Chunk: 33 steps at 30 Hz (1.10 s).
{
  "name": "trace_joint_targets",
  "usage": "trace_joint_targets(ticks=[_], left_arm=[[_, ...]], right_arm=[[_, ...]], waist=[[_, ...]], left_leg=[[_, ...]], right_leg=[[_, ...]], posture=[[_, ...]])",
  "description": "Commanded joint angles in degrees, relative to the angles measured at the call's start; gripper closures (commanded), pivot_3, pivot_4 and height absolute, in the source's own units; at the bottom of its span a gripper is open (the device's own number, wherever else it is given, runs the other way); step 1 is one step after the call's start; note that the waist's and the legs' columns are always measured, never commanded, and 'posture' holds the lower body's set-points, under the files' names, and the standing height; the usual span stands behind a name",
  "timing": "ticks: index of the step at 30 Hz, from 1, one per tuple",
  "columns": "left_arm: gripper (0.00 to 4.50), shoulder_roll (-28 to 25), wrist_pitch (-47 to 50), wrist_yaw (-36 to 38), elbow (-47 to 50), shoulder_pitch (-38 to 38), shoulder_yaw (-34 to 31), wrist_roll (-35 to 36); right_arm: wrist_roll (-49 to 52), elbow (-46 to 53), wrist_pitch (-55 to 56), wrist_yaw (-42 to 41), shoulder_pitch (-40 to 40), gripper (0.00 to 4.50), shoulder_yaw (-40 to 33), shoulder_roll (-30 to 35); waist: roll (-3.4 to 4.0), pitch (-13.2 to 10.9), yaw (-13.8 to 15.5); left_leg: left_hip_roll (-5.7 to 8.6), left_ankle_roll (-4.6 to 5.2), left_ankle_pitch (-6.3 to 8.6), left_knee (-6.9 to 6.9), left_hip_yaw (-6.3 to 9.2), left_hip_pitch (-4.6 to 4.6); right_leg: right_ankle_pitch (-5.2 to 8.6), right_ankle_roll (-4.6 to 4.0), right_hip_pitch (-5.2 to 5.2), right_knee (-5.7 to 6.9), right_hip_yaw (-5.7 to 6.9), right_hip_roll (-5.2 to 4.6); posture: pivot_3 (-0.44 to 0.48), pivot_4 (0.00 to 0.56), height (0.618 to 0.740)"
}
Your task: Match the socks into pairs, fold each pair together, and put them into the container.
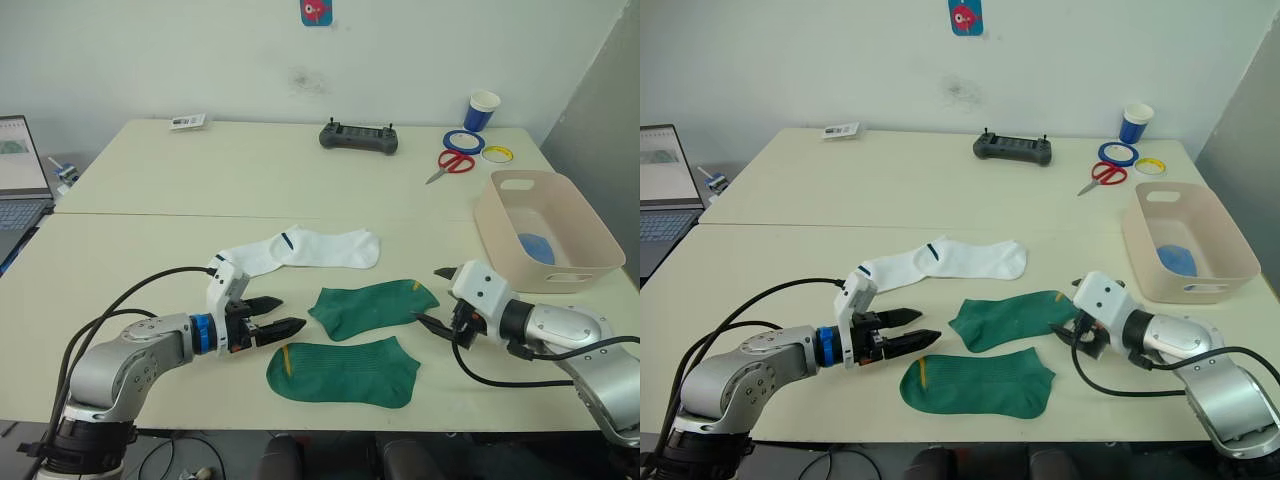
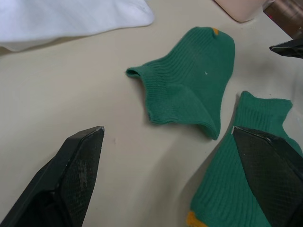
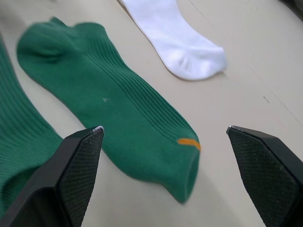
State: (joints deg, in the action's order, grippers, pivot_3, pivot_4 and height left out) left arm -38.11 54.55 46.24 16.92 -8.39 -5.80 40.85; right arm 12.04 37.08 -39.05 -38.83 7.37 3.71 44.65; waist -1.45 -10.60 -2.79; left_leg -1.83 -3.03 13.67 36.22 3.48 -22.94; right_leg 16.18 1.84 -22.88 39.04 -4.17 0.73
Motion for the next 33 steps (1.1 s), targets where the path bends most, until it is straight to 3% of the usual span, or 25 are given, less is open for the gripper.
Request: trace_joint_targets(ticks=[1, 7, 17, 26, 29, 33], left_arm=[[0.0, -0.6, 3.9, -0.8, 2.7, 0.4, -1.9, 3.7], [0.0, 3.4, 12.4, -8.2, 2.7, -0.9, -2.7, 8.0], [0.0, 17.3, 25.2, -22.4, -1.9, -7.0, -8.1, 14.6], [0.0, 25.2, 31.7, -29.5, -4.3, -11.2, -11.4, 16.2], [0.56, 26.7, 31.1, -30.7, -5.1, -11.5, -10.6, 14.8], [1.72, 27.3, 29.9, -31.5, -5.8, -11.6, -10.0, 13.7]], right_arm=[[-0.3, 1.9, 1.0, -0.1, -0.3, 0.02, -0.3, 0.4], [1.1, 3.4, 0.1, -0.3, 0.4, 0.02, 0.3, -0.5], [8.7, 9.3, -3.7, -2.6, 1.0, 0.02, -1.3, -0.9], [20.3, 13.2, -10.8, -2.1, 2.3, 0.02, -9.3, -0.2], [21.7, 13.5, -12.0, -1.3, 2.6, 0.0, -10.2, 0.3], [22.7, 13.8, -12.7, -0.5, 2.6, 0.0, -10.4, 0.7]], waist=[[0.0, 0.0, 0.0], [0.0, 0.0, 0.0], [0.0, 0.0, 0.8], [-0.01, 0.0, 1.0], [-0.01, 0.0, 1.1], [-0.01, 0.0, 1.0]], left_leg=[[0.0, 0.0, 0.0, 0.0, 0.0, 0.0], [0.01, -0.01, -0.01, 0.04, 0.06, 0.12], [0.07, -0.01, 0.01, 0.54, 0.34, 0.17], [0.15, -0.01, 0.01, 0.68, 0.34, 0.13], [0.15, -0.02, 0.01, 0.68, 0.34, 0.1], [0.13, -0.01, 0.01, 0.66, 0.35, 0.12]], right_leg=[[0.0, 0.0, 0.0, 0.0, 0.0, 0.0], [0.0, 0.0, 0.19, -0.01, 0.03, 0.0], [-0.05, 0.08, 0.58, -0.01, 0.21, 0.0], [-0.12, 0.2, 0.63, -0.04, 0.18, -0.03], [-0.12, 0.21, 0.62, -0.06, 0.17, -0.03], [-0.12, 0.21, 0.6, -0.05, 0.18, -0.01]], posture=[[0.0, 0.15, 0.74], [0.0, 0.15, 0.74], [0.0, 0.15, 0.74], [0.0, 0.15, 0.74], [0.0, 0.15, 0.74], [0.0, 0.15, 0.74]])
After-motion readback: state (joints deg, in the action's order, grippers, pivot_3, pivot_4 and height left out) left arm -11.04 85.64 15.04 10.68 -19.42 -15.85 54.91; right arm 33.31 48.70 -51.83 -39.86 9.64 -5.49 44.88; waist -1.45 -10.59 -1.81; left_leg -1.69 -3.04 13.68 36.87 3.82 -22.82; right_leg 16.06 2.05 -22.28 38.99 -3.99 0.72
